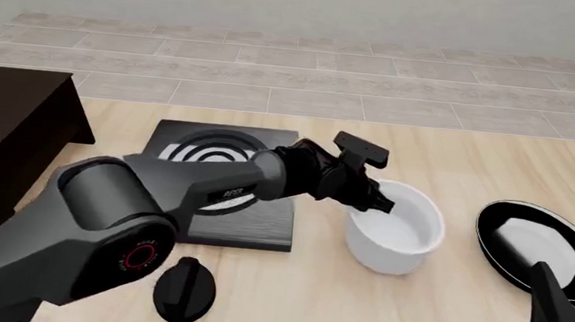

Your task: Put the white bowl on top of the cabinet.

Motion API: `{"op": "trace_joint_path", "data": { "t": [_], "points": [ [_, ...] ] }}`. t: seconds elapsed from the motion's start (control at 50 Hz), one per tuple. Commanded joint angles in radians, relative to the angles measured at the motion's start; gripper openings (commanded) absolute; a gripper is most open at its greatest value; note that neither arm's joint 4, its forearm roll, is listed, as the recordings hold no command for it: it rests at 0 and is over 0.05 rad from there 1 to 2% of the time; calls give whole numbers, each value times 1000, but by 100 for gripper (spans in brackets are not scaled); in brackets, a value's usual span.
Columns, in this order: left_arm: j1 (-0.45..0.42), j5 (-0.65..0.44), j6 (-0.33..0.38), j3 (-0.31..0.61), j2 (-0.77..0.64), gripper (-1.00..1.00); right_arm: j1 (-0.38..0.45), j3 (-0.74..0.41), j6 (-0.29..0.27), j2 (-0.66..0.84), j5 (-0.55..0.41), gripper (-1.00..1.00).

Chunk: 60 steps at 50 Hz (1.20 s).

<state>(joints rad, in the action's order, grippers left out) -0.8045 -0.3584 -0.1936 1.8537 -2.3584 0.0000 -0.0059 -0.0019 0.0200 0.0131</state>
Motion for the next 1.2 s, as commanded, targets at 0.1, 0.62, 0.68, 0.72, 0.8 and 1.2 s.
{"op": "trace_joint_path", "data": {
  "t": [0.1, 0.62, 0.68, 0.72, 0.8, 1.2],
  "points": [
    [35, -10, 33, -51, 111, -100, 0, 0, 0, 0, 0, 100],
    [98, -12, 42, -124, 254, -100, 0, 0, 0, 1, 0, 100],
    [110, -9, 43, -140, 277, -100, 0, 0, 0, 0, 0, 100],
    [114, -10, 42, -142, 281, -100, 0, 0, 0, 0, 0, 100],
    [134, -12, 45, -153, 305, -100, 0, 0, 0, 0, 0, 100],
    [250, -6, 6, -198, 415, -100, 0, 0, 0, 0, 0, 100]
  ]
}}
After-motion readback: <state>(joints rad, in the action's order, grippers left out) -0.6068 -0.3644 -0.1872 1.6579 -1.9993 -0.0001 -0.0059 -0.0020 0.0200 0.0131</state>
